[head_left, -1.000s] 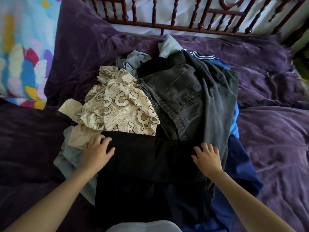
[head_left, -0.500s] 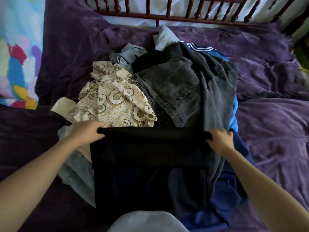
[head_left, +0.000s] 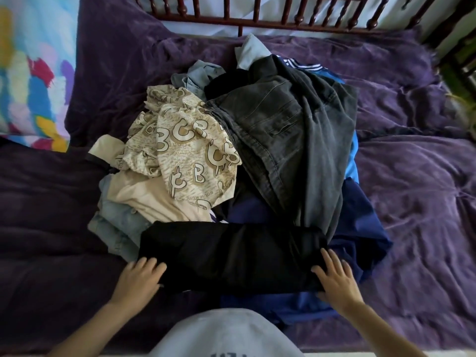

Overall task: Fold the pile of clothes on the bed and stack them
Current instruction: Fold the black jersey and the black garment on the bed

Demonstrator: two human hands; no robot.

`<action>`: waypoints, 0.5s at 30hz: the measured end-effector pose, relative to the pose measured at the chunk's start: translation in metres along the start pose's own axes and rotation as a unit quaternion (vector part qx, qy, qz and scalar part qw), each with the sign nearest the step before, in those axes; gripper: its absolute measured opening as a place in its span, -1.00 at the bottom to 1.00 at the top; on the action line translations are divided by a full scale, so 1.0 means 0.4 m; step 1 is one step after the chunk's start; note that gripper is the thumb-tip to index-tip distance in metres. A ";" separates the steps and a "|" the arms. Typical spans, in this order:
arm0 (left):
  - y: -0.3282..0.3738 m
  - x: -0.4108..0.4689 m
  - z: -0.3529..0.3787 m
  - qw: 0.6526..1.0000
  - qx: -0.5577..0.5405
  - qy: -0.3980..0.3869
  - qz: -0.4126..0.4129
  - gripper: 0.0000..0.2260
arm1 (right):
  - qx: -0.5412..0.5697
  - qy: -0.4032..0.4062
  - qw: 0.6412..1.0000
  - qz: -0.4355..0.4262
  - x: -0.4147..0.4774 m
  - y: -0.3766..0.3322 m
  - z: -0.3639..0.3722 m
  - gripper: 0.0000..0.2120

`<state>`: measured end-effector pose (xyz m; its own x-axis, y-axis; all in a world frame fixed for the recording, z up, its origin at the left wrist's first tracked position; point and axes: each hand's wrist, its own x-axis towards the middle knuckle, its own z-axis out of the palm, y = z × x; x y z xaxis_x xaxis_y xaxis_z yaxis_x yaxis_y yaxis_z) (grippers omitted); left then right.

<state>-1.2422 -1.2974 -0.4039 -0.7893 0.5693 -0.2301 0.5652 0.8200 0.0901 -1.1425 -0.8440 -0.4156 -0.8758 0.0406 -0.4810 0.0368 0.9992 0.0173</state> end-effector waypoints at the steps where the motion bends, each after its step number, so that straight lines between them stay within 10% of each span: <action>1: 0.015 -0.011 0.023 0.998 -0.025 -0.043 -0.026 -0.37 | 0.008 -0.035 0.999 0.034 -0.009 -0.024 0.006 -0.15; 6: 0.061 -0.015 -0.005 0.992 -0.097 -0.002 -0.076 -0.73 | 0.332 0.020 0.907 0.258 0.016 -0.119 -0.019 -0.54; 11: 0.063 0.061 -0.090 0.981 -0.030 0.136 -0.134 -0.77 | 0.550 0.085 0.770 0.313 0.087 -0.095 -0.042 -0.23; 15: 0.037 0.142 -0.142 0.984 0.029 -0.063 -0.166 -0.25 | 0.550 0.040 0.767 0.327 0.131 -0.050 -0.018 -0.15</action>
<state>-1.2923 -1.2496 -0.3608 -0.8989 0.2553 -0.3560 0.2966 0.9528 -0.0656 -1.1927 -0.8620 -0.4350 -0.5213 0.5774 -0.6284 0.8266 0.1588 -0.5399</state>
